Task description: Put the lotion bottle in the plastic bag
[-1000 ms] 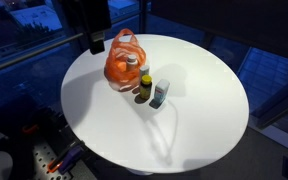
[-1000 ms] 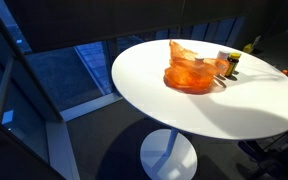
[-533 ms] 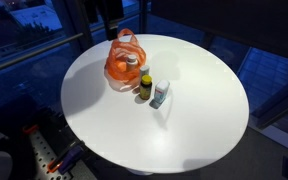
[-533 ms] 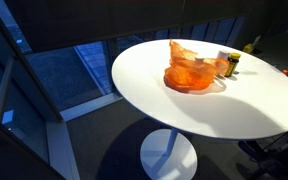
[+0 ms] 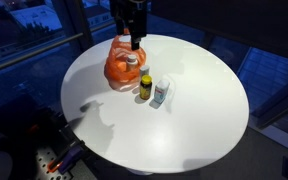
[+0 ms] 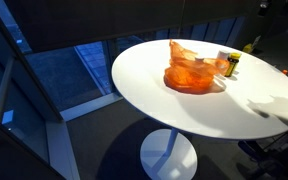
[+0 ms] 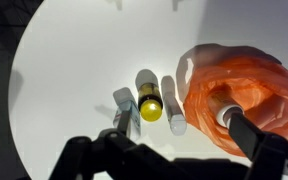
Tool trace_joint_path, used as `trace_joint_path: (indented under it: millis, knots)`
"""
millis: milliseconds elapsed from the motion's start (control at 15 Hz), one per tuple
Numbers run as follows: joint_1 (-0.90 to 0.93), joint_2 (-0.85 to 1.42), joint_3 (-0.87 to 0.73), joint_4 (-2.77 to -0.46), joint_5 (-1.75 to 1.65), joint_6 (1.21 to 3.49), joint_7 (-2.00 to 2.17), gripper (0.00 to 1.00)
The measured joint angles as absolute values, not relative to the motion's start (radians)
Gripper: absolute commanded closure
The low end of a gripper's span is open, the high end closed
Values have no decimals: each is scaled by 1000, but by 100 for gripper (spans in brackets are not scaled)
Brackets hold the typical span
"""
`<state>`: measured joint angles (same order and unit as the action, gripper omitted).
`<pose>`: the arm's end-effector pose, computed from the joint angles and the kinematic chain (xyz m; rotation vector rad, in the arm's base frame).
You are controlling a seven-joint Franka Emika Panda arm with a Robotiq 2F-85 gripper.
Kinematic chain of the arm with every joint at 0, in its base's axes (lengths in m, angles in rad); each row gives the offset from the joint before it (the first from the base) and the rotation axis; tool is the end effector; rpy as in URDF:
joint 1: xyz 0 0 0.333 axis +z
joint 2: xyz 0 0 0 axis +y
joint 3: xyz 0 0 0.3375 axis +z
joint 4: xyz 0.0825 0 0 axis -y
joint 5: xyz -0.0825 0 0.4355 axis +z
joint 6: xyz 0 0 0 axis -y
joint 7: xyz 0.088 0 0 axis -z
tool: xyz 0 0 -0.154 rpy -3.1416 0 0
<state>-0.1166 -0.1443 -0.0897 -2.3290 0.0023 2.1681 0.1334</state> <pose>0.5111 -0.1064 0.3397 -3.0811 0.5288 0.0260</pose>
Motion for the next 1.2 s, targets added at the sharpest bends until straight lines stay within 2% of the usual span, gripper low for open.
trace_joint_path:
  millis: [533, 1200]
  knots:
    - [-117, 114, -94, -2169, 34, 2236, 153, 0]
    - [-116, 140, -95, -2148, 34, 2250, 153, 0]
